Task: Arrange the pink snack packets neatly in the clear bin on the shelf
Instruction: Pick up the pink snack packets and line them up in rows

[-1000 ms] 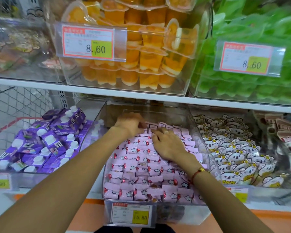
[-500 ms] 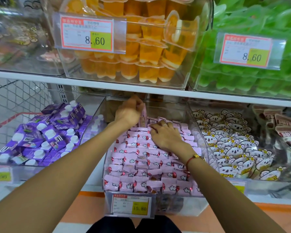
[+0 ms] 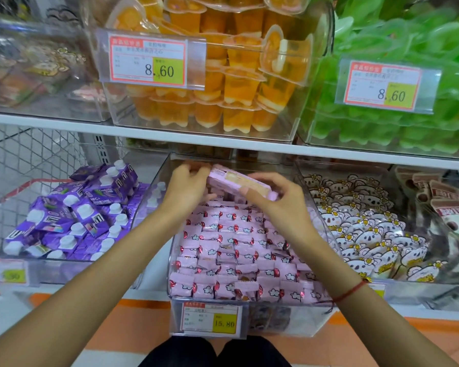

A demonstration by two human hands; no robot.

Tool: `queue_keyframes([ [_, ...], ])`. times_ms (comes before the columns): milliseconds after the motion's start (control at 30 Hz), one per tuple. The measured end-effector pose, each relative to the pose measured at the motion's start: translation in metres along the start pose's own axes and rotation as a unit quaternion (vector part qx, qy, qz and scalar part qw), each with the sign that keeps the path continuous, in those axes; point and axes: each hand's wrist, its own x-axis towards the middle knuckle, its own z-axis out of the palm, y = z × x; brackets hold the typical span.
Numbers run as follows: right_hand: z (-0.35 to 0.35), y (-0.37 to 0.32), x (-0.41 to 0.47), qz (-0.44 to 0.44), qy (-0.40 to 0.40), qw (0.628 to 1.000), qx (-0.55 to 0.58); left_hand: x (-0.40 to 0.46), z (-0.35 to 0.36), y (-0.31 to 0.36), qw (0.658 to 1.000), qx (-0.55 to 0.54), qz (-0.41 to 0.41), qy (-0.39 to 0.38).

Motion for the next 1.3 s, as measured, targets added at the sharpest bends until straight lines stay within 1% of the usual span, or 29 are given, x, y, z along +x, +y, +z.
queue_keyframes([
  [33, -0.005, -0.003, -0.001, 0.048, 0.006, 0.998, 0.04, -0.001, -0.004, -0.001, 0.996, 0.074, 0.043, -0.013],
  [100, -0.013, -0.007, -0.002, 0.16, -0.002, 0.976, 0.149, -0.005, -0.011, -0.002, 0.974, 0.172, 0.122, -0.085],
  [167, -0.017, -0.011, -0.002, 0.23, -0.006, 0.951, 0.207, -0.013, -0.014, -0.002, 0.947, 0.22, 0.169, -0.162],
  [200, -0.018, -0.012, -0.002, 0.248, -0.004, 0.945, 0.215, -0.017, -0.014, -0.003, 0.937, 0.236, 0.187, -0.176],
  [233, -0.019, -0.012, -0.002, 0.257, -0.001, 0.941, 0.222, -0.019, -0.014, -0.004, 0.932, 0.245, 0.203, -0.172],
  [300, -0.022, -0.012, -0.003, 0.265, -0.01, 0.933, 0.242, -0.024, -0.013, -0.005, 0.934, 0.247, 0.21, -0.15],
  [400, -0.027, -0.009, -0.003, 0.266, -0.047, 0.919, 0.286, -0.028, -0.011, -0.006, 0.947, 0.247, 0.172, -0.111],
  [500, -0.024, -0.009, -0.005, 0.23, -0.064, 0.93, 0.281, -0.032, -0.006, -0.007, 0.952, 0.247, 0.159, -0.089],
  [533, -0.02, -0.009, -0.006, 0.217, -0.062, 0.935, 0.274, -0.035, -0.005, -0.007, 0.952, 0.247, 0.159, -0.09],
  [600, -0.015, -0.007, -0.007, 0.204, -0.031, 0.937, 0.282, -0.041, -0.005, -0.009, 0.944, 0.27, 0.175, -0.075],
  [700, -0.01, -0.002, 0.002, 0.22, 0.038, 0.934, 0.279, -0.054, -0.017, -0.018, 0.928, 0.298, 0.223, 0.015],
  [767, -0.006, 0.005, 0.014, 0.236, 0.085, 0.938, 0.238, -0.062, -0.027, -0.027, 0.925, 0.3, 0.22, 0.07],
  [800, -0.003, 0.01, 0.021, 0.234, 0.106, 0.948, 0.189, -0.066, -0.031, -0.033, 0.925, 0.309, 0.205, 0.086],
  [867, 0.006, 0.02, 0.035, 0.193, 0.134, 0.97, 0.064, -0.071, -0.036, -0.045, 0.921, 0.341, 0.164, 0.097],
  [933, 0.018, 0.027, 0.043, 0.143, 0.14, 0.978, -0.051, -0.074, -0.039, -0.055, 0.923, 0.352, 0.128, 0.094],
  [1033, 0.03, 0.036, 0.051, 0.045, 0.08, 0.977, -0.191, -0.076, -0.04, -0.062, 0.93, 0.329, 0.12, 0.114],
  [1100, 0.032, 0.038, 0.058, -0.031, 0.034, 0.958, -0.284, -0.076, -0.038, -0.062, 0.926, 0.33, 0.122, 0.135],
  [1200, 0.035, 0.038, 0.067, -0.12, -0.024, 0.914, -0.387, -0.078, -0.035, -0.061, 0.93, 0.317, 0.111, 0.152],
  [1267, 0.04, 0.044, 0.07, -0.116, -0.057, 0.896, -0.424, -0.078, -0.036, -0.062, 0.936, 0.298, 0.1, 0.156],
  [1300, 0.042, 0.048, 0.07, -0.094, -0.062, 0.9, -0.422, -0.078, -0.036, -0.063, 0.939, 0.289, 0.099, 0.156],
])
